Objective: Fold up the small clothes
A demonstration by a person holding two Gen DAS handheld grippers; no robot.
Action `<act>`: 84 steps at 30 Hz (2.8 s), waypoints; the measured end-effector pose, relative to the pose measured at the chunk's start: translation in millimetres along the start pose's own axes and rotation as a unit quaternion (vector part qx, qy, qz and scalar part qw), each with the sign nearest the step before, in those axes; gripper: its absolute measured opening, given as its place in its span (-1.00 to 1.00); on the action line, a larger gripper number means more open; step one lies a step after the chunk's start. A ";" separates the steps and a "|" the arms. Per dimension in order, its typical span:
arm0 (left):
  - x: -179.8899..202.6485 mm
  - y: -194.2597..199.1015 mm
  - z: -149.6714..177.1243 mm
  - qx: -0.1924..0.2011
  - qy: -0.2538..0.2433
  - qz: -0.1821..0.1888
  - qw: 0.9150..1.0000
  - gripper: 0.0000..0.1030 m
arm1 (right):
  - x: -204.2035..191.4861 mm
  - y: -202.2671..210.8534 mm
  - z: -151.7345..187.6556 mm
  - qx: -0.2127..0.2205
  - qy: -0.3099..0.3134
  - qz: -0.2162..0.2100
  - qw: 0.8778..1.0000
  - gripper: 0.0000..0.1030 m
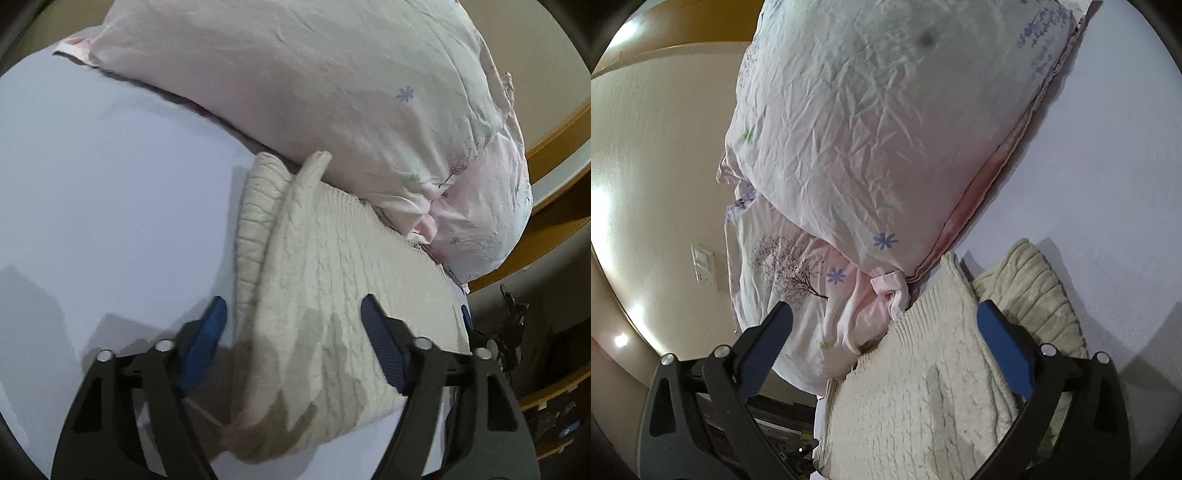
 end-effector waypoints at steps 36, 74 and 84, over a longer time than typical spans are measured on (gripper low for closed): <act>203.1 -119.1 72.6 -0.092 -0.121 0.038 0.988 0.56 | 32.3 3.5 -0.5 -0.153 0.086 0.198 0.964 0.97; 190.6 -41.2 117.8 0.044 -0.334 -0.045 0.940 0.39 | -19.4 -34.4 111.1 -0.173 0.243 0.211 0.931 -0.78; 141.9 22.1 151.5 0.091 -0.273 -0.176 0.941 0.97 | -65.5 77.0 139.6 -0.056 0.358 0.204 0.909 0.97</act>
Point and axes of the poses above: each gripper's, at about its wrist camera, not at the fingertips, and y roughly against the way its jaws point, x to its right, z to its underside, the point moved 7 cm from there along -y, roughly the way its jaws point
